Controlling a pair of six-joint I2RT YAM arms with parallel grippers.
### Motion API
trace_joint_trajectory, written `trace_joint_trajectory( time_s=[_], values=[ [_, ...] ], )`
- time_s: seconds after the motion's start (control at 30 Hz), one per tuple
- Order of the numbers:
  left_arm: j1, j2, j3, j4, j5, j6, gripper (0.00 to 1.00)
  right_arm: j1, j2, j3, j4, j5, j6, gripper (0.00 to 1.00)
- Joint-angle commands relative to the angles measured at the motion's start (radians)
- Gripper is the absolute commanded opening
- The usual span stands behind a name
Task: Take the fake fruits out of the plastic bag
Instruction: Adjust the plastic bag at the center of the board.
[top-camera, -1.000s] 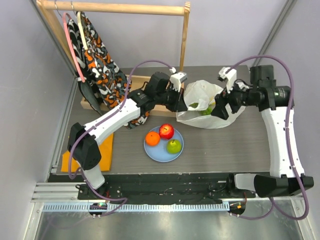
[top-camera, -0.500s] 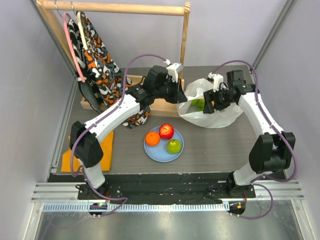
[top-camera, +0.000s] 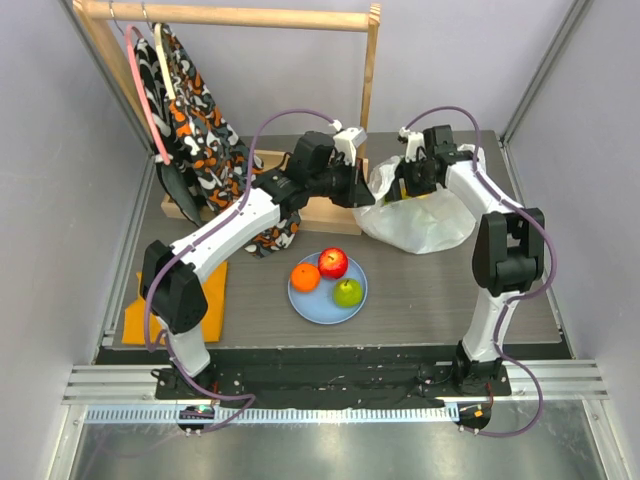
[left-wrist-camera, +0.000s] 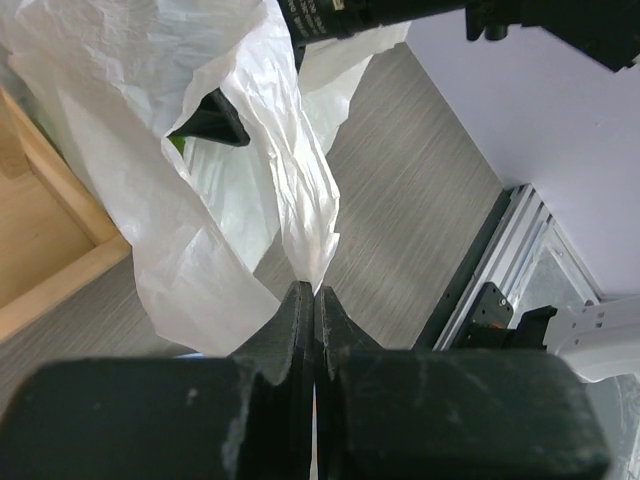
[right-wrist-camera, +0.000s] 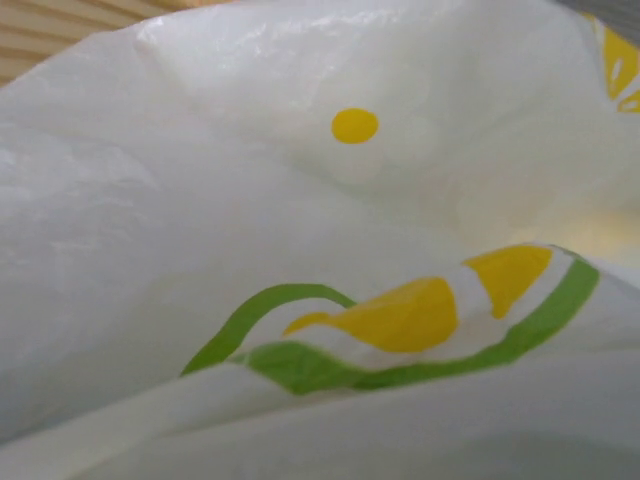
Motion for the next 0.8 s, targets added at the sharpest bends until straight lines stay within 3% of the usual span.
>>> trace_joint_trajectory(
  time_s=[0.0,0.1,0.2,0.23,0.3,0.37,0.57,0.77],
  values=[
    [0.003,-0.003,-0.005,0.021,0.021,0.038,0.0,0.002,-0.047,0.128,-0.064,-0.01,-0.032,0.79],
    [0.003,-0.014,-0.004,0.009,0.007,0.058,0.0,0.003,-0.125,0.077,-0.178,0.07,-0.12,0.81],
    [0.003,-0.018,-0.001,0.007,0.004,0.058,0.0,-0.008,-0.284,-0.167,-0.204,0.116,-0.105,0.81],
    [0.003,-0.02,-0.001,0.007,0.001,0.058,0.0,-0.005,-0.353,-0.321,-0.201,0.11,-0.111,0.8],
    [0.004,-0.023,-0.007,0.006,0.001,0.062,0.0,0.005,-0.512,-0.451,-0.212,0.096,-0.111,0.81],
    [0.004,-0.026,-0.01,0.001,0.007,0.062,0.0,0.006,-0.565,-0.558,-0.253,0.096,-0.115,0.82],
    [0.004,-0.023,-0.027,0.015,0.03,0.042,0.0,-0.001,-0.536,-0.398,-0.281,0.075,-0.194,0.82],
    [0.004,-0.034,-0.042,0.013,0.022,0.056,0.0,-0.003,-0.414,-0.252,-0.183,0.04,-0.139,0.82]
  ],
)
